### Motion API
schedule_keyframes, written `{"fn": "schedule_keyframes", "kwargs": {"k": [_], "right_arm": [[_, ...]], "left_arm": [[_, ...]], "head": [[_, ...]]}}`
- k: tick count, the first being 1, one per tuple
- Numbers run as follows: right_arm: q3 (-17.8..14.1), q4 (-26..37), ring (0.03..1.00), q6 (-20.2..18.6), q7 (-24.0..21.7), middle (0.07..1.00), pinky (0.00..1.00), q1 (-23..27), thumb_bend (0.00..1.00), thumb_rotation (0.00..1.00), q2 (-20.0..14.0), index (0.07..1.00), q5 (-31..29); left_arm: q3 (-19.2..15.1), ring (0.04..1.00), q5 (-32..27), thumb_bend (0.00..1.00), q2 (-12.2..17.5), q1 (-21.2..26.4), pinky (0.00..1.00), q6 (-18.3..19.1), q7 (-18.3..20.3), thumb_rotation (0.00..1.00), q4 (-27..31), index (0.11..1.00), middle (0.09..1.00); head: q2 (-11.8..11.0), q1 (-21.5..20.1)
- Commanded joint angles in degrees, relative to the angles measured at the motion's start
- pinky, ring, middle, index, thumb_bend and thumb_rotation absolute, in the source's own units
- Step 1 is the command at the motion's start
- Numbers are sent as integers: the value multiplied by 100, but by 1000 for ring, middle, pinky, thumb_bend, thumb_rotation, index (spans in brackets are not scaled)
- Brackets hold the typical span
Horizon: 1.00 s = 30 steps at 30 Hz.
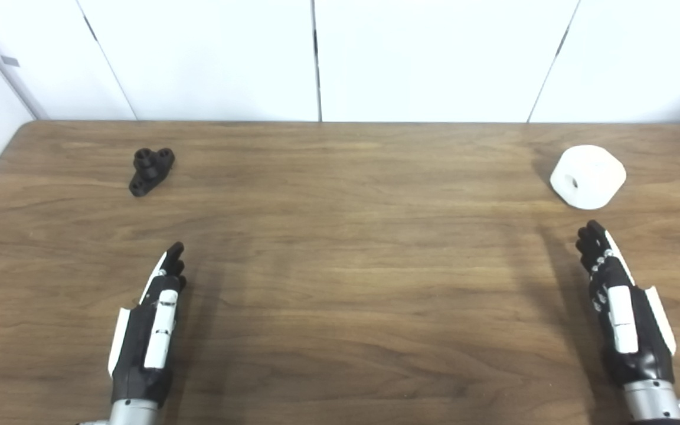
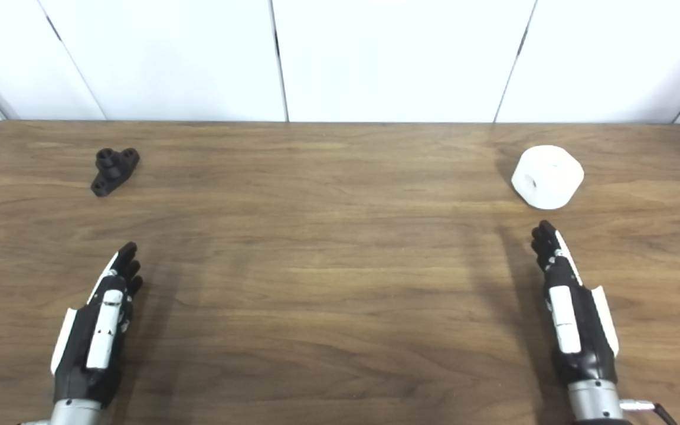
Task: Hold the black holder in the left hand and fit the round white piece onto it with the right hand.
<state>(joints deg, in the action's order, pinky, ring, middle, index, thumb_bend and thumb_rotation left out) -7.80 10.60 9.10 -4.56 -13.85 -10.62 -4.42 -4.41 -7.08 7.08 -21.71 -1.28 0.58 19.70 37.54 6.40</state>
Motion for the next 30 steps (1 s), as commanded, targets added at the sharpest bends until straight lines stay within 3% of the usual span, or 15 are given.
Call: {"fn": "schedule_keyframes", "kwargs": {"k": [1, 4, 11, 18, 26, 30], "right_arm": [[-24, -383, 968, 227, -24, 963, 1000, -246, 492, 1000, -1, 966, -37], [-42, -564, 978, 391, -95, 971, 1000, -227, 501, 1000, -51, 974, -143], [-71, -818, 985, 469, -197, 972, 1000, -203, 485, 1000, -125, 985, -345], [-42, -852, 1000, 400, -288, 992, 1000, -231, 452, 1000, -172, 992, -448], [24, -1121, 1000, 750, -361, 1000, 1000, -168, 389, 1000, -219, 1000, -390], [31, -1047, 1000, 645, -314, 1000, 1000, -193, 380, 1000, -186, 1000, -382]], "left_arm": [[70, 1000, 62, 308, -179, -166, 1000, -32, 0, 798, -76, 943, 1000], [131, 1000, 95, 247, -249, -198, 1000, -156, -27, 784, -151, 945, 1000], [264, 1000, 365, 282, -327, -215, 1000, -434, -153, 754, -417, 927, 992], [387, 1000, 434, 295, -294, -241, 1000, -586, -170, 756, -567, 930, 998], [390, 1000, 493, 255, -242, -225, 1000, -642, -163, 674, -673, 931, 995], [370, 1000, 478, 244, -213, -219, 1000, -641, -152, 602, -722, 924, 990]], "head": [[-63, 123], [-214, 332], [-598, 766], [-946, 948], [-1102, 951], [-1106, 903]]}}
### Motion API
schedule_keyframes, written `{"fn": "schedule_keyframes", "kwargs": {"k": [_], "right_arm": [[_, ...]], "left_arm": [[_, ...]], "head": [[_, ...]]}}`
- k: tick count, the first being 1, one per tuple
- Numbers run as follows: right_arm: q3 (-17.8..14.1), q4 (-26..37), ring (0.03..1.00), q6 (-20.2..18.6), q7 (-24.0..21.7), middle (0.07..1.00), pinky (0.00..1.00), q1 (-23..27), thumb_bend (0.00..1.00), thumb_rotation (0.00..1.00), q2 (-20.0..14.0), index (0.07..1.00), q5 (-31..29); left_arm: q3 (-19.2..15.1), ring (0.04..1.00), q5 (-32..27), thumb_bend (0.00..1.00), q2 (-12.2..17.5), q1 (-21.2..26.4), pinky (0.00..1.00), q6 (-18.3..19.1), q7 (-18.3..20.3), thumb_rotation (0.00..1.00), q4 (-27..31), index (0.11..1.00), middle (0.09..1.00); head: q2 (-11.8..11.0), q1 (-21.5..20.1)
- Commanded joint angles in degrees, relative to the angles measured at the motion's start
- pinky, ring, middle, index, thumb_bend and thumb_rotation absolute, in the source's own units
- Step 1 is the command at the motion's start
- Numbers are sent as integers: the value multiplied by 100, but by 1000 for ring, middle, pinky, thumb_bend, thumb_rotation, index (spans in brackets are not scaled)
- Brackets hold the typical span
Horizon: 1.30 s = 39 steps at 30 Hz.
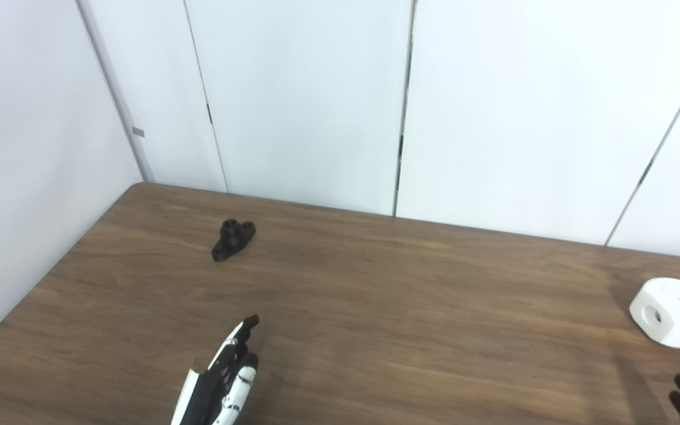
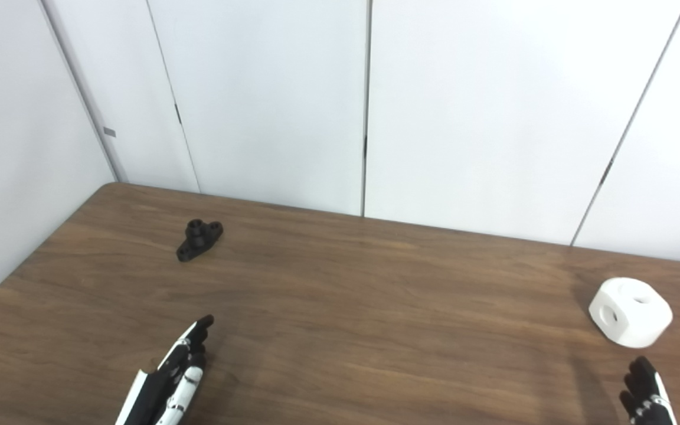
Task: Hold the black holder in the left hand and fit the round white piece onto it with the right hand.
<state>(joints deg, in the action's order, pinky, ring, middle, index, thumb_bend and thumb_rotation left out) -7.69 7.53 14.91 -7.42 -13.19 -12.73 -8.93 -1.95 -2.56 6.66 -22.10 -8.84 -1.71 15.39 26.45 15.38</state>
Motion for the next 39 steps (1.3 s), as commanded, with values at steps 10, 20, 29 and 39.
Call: {"fn": "schedule_keyframes", "kwargs": {"k": [10, 20, 29, 39], "right_arm": [[-7, -598, 1000, -40, -39, 992, 1000, -373, 385, 1000, -12, 995, 32], [2, -341, 980, -219, 66, 967, 1000, -484, 538, 1000, 84, 963, 181], [34, -234, 970, -244, 156, 950, 1000, -521, 527, 1000, 214, 948, 359], [23, -184, 967, -302, 165, 943, 1000, -561, 527, 1000, 264, 947, 397]], "left_arm": [[-99, 953, 640, 417, -425, -316, 936, 12, -447, 254, 0, 884, 938], [-677, 867, 2296, 635, -227, 284, 842, 743, -1206, 18, 636, 814, 852], [-933, 887, 2902, 668, 173, 1058, 878, 2002, -1189, 123, 637, 818, 861], [-982, 877, 3366, 705, 663, 1983, 783, 2311, -1252, 229, -384, 807, 871]], "head": [[78, -290], [134, -506], [150, -575], [112, -590]]}}
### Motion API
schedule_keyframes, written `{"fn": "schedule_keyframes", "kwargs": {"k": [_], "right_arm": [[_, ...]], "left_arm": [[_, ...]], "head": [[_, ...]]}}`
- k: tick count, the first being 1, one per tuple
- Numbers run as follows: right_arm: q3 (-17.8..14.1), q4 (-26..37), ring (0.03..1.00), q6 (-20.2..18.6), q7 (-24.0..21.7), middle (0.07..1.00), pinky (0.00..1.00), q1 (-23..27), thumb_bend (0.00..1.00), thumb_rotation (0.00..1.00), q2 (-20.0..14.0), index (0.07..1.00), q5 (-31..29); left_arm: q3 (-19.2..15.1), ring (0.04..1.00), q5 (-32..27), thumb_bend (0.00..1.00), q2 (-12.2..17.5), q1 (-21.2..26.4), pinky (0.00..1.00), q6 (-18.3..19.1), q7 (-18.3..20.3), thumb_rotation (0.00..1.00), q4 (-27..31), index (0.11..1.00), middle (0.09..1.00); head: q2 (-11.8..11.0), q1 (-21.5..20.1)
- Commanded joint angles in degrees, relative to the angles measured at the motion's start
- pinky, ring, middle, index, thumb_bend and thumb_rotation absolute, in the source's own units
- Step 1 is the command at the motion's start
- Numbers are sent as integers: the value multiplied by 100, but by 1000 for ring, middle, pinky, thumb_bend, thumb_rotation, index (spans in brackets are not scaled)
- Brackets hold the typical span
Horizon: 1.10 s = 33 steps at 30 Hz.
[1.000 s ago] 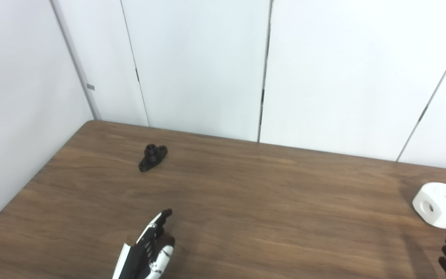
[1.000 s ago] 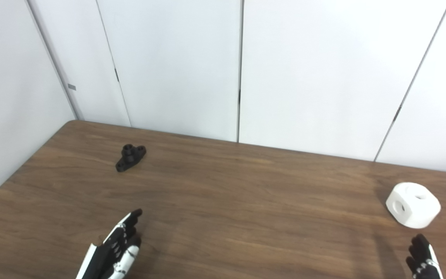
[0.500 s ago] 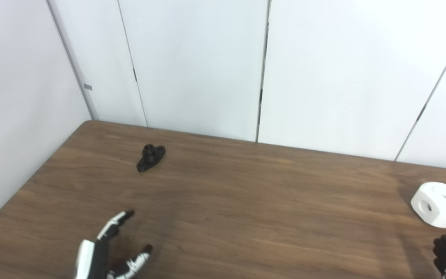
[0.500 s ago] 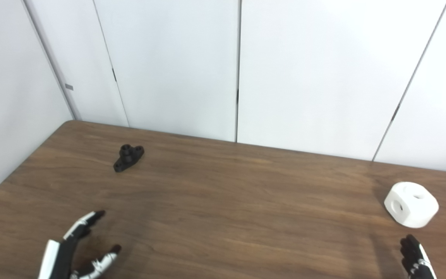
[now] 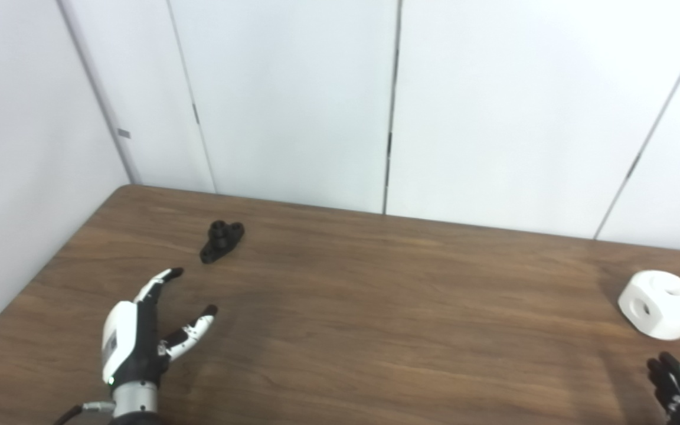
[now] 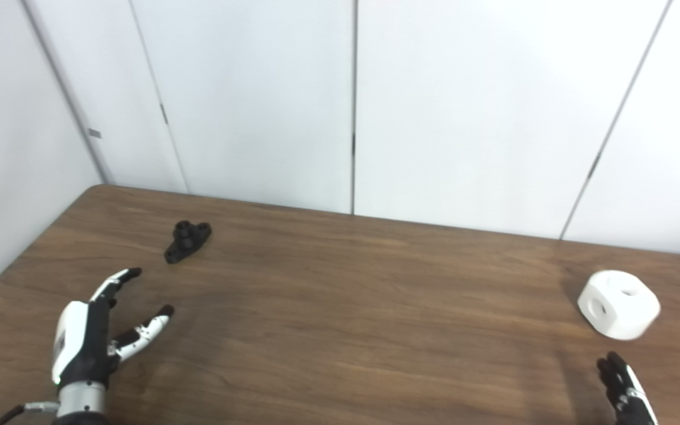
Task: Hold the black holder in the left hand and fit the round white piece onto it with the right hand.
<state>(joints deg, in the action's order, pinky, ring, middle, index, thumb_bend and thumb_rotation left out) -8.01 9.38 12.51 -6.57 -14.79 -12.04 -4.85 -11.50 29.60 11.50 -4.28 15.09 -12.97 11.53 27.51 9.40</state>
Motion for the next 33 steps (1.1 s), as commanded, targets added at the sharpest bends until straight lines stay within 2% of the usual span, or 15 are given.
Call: {"fn": "schedule_keyframes", "kwargs": {"k": [1, 11, 17, 22, 26, 33], "right_arm": [[54, -374, 966, -62, 74, 943, 1000, -401, 525, 1000, 195, 948, -16], [57, -407, 976, -94, 93, 950, 1000, -372, 514, 1000, 233, 955, 7], [60, -420, 974, -73, 95, 948, 1000, -367, 465, 1000, 237, 954, 40], [49, -438, 974, -79, 86, 949, 1000, -360, 481, 1000, 242, 959, 25], [50, -415, 977, -94, 91, 953, 1000, -368, 474, 1000, 255, 962, 54], [56, -380, 979, -105, 93, 950, 1000, -391, 481, 1000, 264, 959, 102]], "left_arm": [[-20, 876, 149, 716, 229, 286, 775, -114, -140, 231, -109, 804, 870], [108, 896, 276, 798, 623, 1047, 786, -9, -208, 319, -1111, 792, 878], [230, 917, 461, 842, 853, 1457, 883, 108, -321, 389, -1761, 787, 880], [333, 920, 484, 866, 995, 1762, 943, 4, -523, 361, -2295, 769, 877], [422, 935, 449, 853, 1080, 1929, 975, 119, -412, 347, -2492, 777, 892], [716, 925, 543, 850, 1224, 2134, 938, 172, -421, 394, -2845, 768, 887]], "head": [[6, 8], [-21, 32], [-26, 27], [-26, 34], [-14, 21], [-3, 12]]}}
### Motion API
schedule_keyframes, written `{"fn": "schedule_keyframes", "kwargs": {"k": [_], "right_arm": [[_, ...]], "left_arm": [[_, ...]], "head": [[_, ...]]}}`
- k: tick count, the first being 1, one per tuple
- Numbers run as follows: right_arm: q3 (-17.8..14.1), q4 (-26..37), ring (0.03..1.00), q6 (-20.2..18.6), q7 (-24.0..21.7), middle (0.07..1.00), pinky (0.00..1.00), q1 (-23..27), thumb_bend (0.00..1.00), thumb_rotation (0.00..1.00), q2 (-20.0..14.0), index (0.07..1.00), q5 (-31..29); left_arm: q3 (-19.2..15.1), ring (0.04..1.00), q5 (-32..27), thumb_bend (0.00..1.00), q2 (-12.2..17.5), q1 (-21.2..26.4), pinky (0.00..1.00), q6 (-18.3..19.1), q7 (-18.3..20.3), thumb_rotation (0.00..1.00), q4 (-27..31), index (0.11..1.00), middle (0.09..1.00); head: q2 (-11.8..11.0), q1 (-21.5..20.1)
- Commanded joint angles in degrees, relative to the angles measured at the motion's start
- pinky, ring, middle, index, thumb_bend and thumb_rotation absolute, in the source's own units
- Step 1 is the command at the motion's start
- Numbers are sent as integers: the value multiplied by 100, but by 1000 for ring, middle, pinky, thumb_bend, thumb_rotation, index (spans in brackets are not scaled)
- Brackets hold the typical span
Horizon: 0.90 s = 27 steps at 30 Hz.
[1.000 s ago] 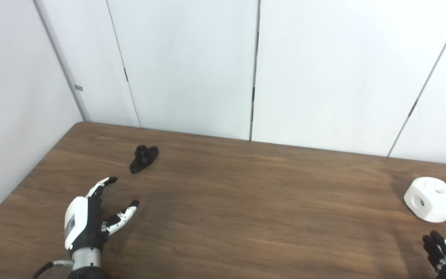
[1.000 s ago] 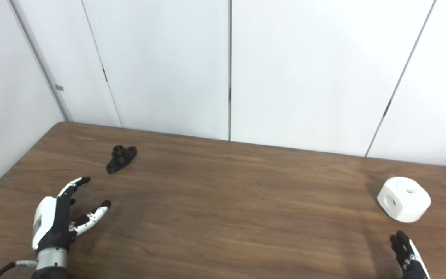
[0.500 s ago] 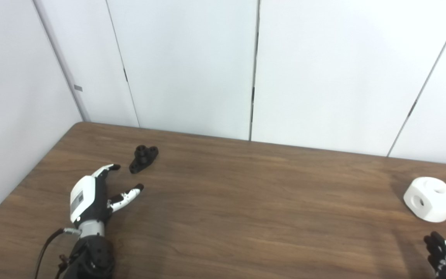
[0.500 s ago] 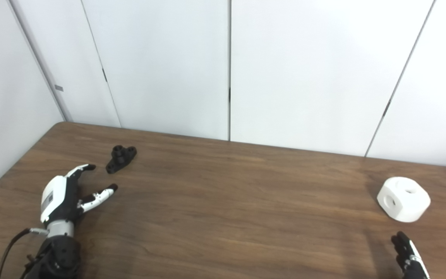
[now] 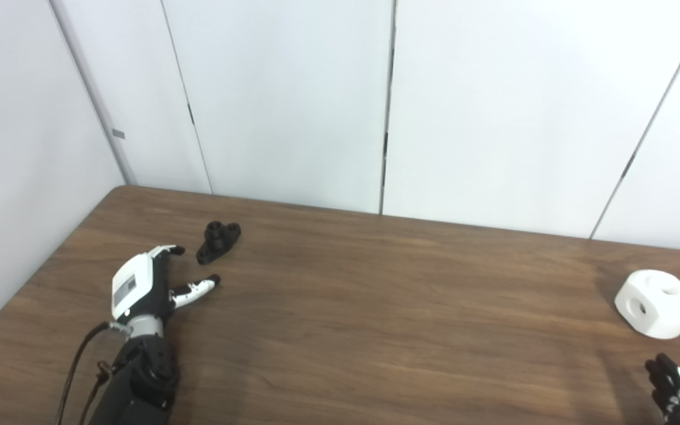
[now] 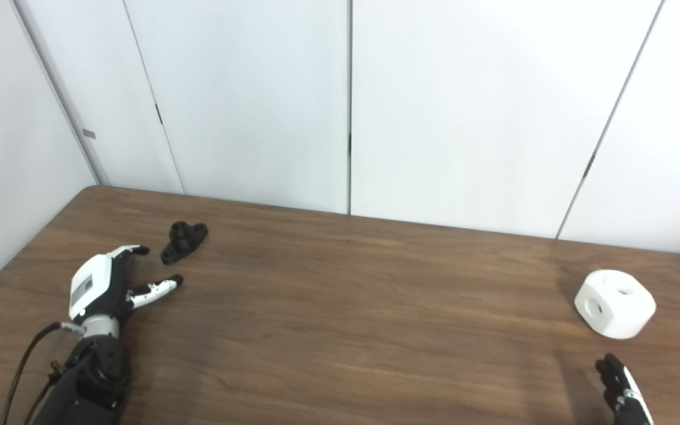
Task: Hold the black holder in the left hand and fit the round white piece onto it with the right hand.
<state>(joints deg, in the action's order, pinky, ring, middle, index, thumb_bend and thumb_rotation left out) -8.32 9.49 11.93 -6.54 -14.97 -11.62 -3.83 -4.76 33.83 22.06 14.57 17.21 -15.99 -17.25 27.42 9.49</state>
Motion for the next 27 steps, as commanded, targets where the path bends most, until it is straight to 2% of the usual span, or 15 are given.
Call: {"fn": "schedule_keyframes", "kwargs": {"k": [1, 7, 14, 22, 27], "right_arm": [[87, -387, 977, -50, 88, 948, 1000, -377, 475, 1000, 222, 958, 2], [87, -422, 965, 45, 97, 944, 1000, -376, 481, 1000, 229, 955, 53], [88, -371, 970, -32, 96, 947, 1000, -397, 492, 1000, 233, 955, 84], [89, -321, 969, -68, 112, 945, 1000, -411, 472, 1000, 261, 953, 135], [90, -328, 971, -55, 104, 945, 1000, -420, 463, 1000, 257, 953, 149]], "left_arm": [[81, 924, 122, 849, 180, 279, 939, -21, -113, 397, 3, 767, 887], [264, 927, 105, 842, 236, 463, 944, -14, -128, 397, -260, 762, 886], [503, 944, 115, 819, 312, 662, 971, 114, -26, 404, -459, 771, 903], [659, 946, 85, 823, 299, 878, 975, 279, -58, 388, -732, 737, 896], [699, 934, 60, 820, 241, 956, 941, 312, -99, 378, -839, 696, 879]], "head": [[6, 3], [7, -8], [14, -34], [22, -52], [24, -57]]}}
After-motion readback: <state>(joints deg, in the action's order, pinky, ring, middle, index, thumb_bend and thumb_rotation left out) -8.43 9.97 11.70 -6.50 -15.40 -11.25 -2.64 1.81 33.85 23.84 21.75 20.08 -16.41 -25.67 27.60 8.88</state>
